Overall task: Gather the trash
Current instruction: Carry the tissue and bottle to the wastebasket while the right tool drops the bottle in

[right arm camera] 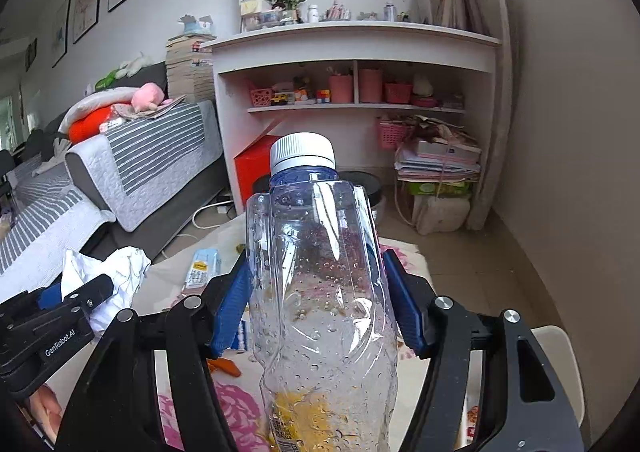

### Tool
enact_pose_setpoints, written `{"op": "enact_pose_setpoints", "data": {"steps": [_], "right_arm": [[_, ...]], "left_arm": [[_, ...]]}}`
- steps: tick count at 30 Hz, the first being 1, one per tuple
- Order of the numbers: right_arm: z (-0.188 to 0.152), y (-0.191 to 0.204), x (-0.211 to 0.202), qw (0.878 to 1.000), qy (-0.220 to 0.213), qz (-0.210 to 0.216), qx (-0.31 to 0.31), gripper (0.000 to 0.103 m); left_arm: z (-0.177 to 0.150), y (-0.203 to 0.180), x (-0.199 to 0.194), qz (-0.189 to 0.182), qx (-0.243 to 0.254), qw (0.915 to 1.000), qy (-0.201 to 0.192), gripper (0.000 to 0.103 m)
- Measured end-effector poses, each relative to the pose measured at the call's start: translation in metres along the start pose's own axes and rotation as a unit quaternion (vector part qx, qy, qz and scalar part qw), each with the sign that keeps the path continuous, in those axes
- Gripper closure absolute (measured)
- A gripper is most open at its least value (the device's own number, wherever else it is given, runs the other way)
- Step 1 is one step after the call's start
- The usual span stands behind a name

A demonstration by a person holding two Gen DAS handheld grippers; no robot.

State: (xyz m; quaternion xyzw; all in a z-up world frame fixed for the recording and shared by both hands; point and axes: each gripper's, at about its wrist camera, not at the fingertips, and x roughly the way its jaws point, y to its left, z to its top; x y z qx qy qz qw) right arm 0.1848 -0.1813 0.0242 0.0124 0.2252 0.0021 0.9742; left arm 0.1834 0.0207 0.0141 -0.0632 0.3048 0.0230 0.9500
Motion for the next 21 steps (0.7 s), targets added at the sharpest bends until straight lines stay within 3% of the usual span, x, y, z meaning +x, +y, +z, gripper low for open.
{"op": "enact_pose_setpoints", "data": {"steps": [10,21], "right_arm": [[0.0,-0.041,-0.026,0.999,-0.018,-0.037,0.016,0.042],[-0.004,-0.122,-0.05,0.992,-0.021,-0.104,0.068,0.042]], "left_arm": [[-0.002,-0.053,-0.012,-0.029,0.031,0.9991,-0.004,0.056],[-0.014,-0.128,-0.02,-0.071,0.075,0.9947,-0.001,0.056]]}}
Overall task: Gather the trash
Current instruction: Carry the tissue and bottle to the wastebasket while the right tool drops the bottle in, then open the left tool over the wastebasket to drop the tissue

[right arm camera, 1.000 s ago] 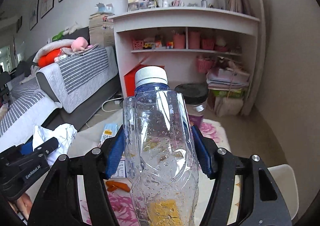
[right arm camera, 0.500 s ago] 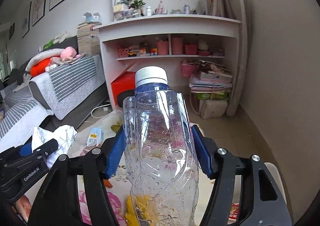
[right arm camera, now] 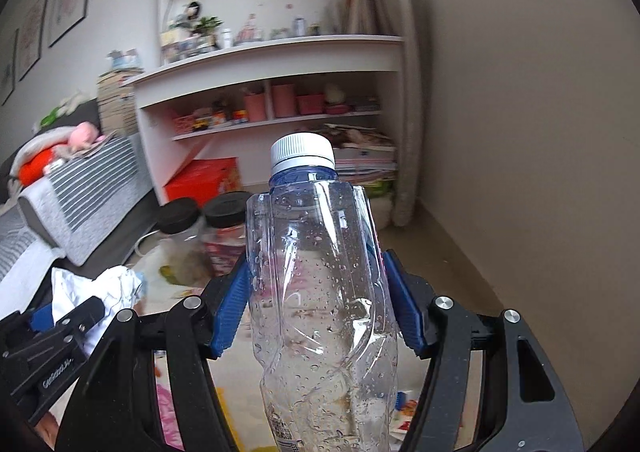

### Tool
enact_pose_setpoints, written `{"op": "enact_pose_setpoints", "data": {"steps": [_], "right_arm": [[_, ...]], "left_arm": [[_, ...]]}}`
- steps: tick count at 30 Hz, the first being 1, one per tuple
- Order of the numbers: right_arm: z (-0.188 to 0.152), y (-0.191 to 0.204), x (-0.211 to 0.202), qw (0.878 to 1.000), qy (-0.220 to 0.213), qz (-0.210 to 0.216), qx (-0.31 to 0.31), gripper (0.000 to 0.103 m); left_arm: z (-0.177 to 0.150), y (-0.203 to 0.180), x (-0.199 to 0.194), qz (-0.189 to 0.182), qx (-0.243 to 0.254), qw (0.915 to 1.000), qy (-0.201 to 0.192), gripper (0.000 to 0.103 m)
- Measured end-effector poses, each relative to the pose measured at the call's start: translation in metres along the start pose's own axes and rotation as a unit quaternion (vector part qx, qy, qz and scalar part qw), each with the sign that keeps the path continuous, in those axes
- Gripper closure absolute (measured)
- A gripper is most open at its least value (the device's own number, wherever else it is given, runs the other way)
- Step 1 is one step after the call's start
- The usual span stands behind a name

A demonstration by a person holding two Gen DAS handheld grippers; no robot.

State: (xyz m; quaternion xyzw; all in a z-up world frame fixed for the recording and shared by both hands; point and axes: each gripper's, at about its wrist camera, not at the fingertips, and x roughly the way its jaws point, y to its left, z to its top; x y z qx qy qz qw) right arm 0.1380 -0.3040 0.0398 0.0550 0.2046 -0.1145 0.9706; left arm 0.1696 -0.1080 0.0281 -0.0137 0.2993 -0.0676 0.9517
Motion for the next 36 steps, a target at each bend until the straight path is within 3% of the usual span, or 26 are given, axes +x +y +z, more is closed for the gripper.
{"op": "enact_pose_setpoints", "data": {"steps": [9,10,12,15,26,30,32,36], "right_arm": [[0.004,-0.079,0.006,0.997,0.029,-0.055,0.052,0.041],[0.004,-0.087,0.007,0.996,0.034,-0.062,0.059,0.04],[0.004,-0.104,0.006,0.993,0.033,-0.086,0.073,0.025],[0.005,-0.131,-0.002,0.988,0.022,-0.123,0.094,0.019],[0.001,-0.193,-0.023,0.97,0.017,-0.173,0.168,0.013],[0.002,-0.2,-0.023,0.967,0.014,-0.182,0.177,0.012],[0.002,-0.202,-0.024,0.966,0.012,-0.186,0.178,0.011],[0.0,-0.202,-0.029,0.965,0.011,-0.193,0.175,0.008]], "left_arm": [[0.0,-0.069,0.001,-0.045,0.035,0.9984,0.005,0.056],[0.001,-0.078,0.0,-0.05,0.039,0.998,0.006,0.056],[0.0,-0.096,0.0,-0.061,0.05,0.9969,0.007,0.056],[-0.002,-0.123,0.001,-0.077,0.066,0.9948,0.012,0.055],[-0.018,-0.2,0.016,-0.112,0.108,0.9868,0.046,0.054],[-0.018,-0.215,0.02,-0.121,0.117,0.984,0.058,0.047],[-0.018,-0.22,0.025,-0.128,0.115,0.9826,0.07,0.036],[-0.018,-0.22,0.027,-0.122,0.113,0.9835,0.071,0.032]]}}
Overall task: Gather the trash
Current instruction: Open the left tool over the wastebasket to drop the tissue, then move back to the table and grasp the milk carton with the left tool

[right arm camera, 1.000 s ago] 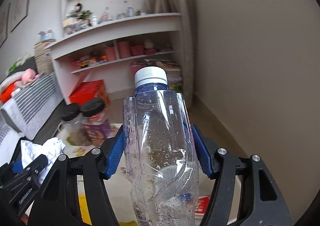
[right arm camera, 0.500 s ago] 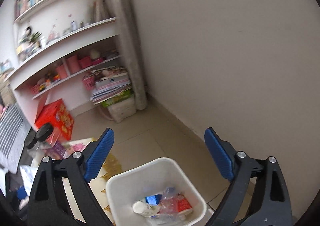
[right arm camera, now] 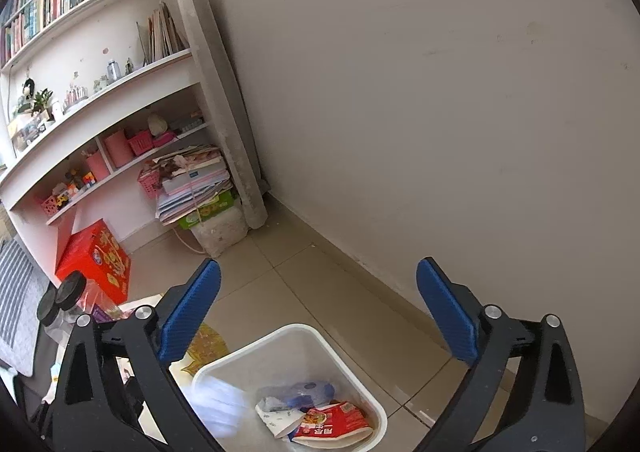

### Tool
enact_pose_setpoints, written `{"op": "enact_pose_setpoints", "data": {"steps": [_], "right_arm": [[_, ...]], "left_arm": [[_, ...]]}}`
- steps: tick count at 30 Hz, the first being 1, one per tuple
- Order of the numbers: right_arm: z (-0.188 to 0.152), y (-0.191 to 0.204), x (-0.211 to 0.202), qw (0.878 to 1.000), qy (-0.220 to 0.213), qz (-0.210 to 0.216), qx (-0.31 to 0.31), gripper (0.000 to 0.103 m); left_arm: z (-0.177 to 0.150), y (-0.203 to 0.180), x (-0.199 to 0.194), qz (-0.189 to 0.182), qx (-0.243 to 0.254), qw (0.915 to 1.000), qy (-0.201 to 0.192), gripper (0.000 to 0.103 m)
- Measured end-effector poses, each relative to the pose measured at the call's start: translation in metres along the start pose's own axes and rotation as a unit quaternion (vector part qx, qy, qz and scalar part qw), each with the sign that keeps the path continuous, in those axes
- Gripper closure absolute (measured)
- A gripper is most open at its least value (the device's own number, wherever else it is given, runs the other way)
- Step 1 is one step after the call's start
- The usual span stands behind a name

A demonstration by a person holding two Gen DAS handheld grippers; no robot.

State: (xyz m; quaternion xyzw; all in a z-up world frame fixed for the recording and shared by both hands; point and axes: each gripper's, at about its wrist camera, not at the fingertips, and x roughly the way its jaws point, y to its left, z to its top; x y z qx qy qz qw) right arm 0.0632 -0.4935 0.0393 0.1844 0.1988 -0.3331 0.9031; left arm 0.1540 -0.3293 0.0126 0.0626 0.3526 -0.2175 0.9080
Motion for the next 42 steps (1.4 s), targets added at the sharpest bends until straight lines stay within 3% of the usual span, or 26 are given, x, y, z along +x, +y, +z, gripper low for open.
{"op": "enact_pose_setpoints", "data": {"steps": [14,20,31,42], "right_arm": [[-0.009,0.054,0.001,0.998,0.009,-0.002,-0.062,0.007],[-0.017,0.085,0.0,0.995,0.014,0.002,-0.095,0.007],[-0.053,0.159,0.0,0.979,0.031,0.01,-0.202,0.007],[-0.096,0.232,0.007,0.961,0.067,0.048,-0.263,0.007]], "left_arm": [[-0.002,0.045,0.002,0.031,-0.016,0.9994,0.002,0.027],[-0.006,0.08,-0.001,0.047,-0.039,0.9981,0.0,0.018],[-0.022,0.155,0.003,0.09,-0.079,0.9927,0.019,0.018],[-0.038,0.235,0.018,0.134,-0.115,0.9833,0.045,0.018]]}}
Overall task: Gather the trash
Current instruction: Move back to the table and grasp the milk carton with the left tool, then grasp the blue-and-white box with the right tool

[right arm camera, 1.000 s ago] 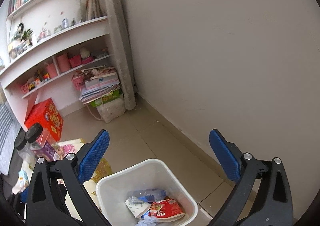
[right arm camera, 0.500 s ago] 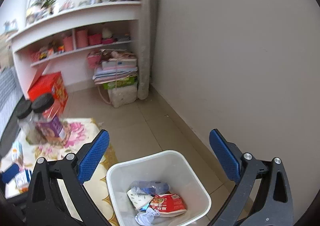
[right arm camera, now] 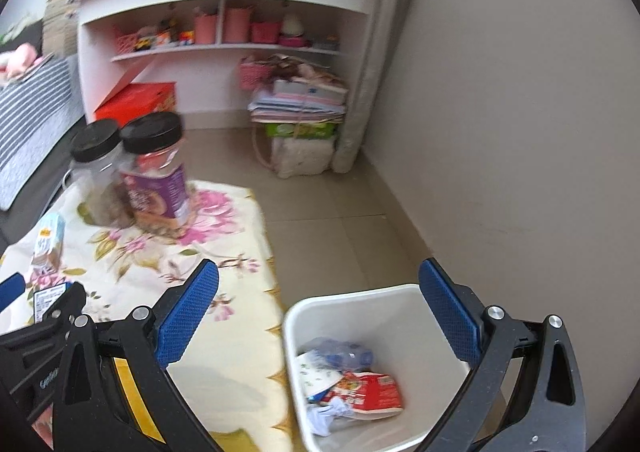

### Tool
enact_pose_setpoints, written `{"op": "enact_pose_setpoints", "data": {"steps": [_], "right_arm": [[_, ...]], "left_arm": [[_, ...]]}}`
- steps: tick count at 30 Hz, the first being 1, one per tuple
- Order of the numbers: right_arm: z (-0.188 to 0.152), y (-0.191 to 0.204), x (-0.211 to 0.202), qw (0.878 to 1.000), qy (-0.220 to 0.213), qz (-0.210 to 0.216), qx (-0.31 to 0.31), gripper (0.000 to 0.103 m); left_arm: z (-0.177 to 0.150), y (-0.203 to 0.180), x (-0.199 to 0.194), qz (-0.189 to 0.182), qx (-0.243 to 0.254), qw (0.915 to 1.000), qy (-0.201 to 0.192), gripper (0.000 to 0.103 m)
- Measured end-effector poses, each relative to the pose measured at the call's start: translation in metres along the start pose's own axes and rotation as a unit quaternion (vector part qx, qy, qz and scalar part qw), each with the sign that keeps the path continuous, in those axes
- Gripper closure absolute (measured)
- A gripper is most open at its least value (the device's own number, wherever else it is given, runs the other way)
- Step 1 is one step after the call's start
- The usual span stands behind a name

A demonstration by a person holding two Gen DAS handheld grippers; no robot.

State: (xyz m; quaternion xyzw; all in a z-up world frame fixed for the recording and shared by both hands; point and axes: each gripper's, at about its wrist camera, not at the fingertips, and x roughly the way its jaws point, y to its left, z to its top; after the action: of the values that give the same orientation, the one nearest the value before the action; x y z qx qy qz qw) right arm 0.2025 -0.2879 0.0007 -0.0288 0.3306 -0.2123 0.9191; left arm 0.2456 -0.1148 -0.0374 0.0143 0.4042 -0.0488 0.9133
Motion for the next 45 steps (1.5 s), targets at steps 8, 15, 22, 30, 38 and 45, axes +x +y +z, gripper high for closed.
{"op": "enact_pose_setpoints", "data": {"steps": [8,15,22,30,38,45], "right_arm": [[-0.001,0.07,0.014,0.998,0.018,0.037,-0.04,0.007],[-0.003,0.112,0.028,0.994,0.056,0.089,-0.039,0.007],[-0.009,0.146,0.04,0.985,0.1,0.134,-0.039,0.007],[-0.019,0.169,0.06,0.977,0.141,0.147,-0.065,0.007],[-0.031,0.19,0.063,0.966,0.173,0.171,-0.087,0.007],[-0.042,0.207,0.059,0.952,0.203,0.215,-0.081,0.007]], "left_arm": [[0.01,0.062,0.043,0.051,-0.014,0.9982,0.029,0.018],[0.035,0.115,0.097,0.102,-0.015,0.9921,0.072,0.018],[0.066,0.148,0.165,0.096,-0.028,0.9832,0.153,0.018],[0.076,0.181,0.226,0.076,-0.062,0.9652,0.242,0.018],[0.059,0.205,0.213,0.053,-0.048,0.9672,0.244,0.046],[0.037,0.218,0.12,0.042,-0.042,0.981,0.184,0.046]]}}
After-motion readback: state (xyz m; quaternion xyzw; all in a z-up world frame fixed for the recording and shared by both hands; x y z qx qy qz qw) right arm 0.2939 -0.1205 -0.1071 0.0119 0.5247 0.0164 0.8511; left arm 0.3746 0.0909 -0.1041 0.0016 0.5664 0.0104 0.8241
